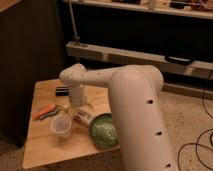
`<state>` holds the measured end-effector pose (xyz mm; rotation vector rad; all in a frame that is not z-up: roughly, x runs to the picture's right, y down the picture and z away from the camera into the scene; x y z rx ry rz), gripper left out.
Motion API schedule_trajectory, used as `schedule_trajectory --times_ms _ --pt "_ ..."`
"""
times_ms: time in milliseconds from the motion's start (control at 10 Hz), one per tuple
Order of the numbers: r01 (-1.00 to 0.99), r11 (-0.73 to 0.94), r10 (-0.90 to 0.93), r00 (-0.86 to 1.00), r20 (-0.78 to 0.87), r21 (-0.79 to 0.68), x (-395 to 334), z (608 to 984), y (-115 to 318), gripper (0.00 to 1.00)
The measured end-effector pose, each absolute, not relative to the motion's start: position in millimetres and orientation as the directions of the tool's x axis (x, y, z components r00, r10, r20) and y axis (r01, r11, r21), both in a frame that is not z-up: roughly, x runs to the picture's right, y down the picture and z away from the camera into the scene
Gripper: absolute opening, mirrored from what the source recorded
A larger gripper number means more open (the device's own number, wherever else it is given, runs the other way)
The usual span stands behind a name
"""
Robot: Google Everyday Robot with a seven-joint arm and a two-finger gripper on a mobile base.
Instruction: Stand the bottle upright
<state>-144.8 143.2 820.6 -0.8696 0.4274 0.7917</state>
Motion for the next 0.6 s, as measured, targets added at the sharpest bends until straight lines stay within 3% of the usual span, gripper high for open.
schedule_trajectory --times_ms 600 --pt "-0.733 0.441 0.385 0.675 -0.629 -0.517 -136.0 854.7 144.0 0.8"
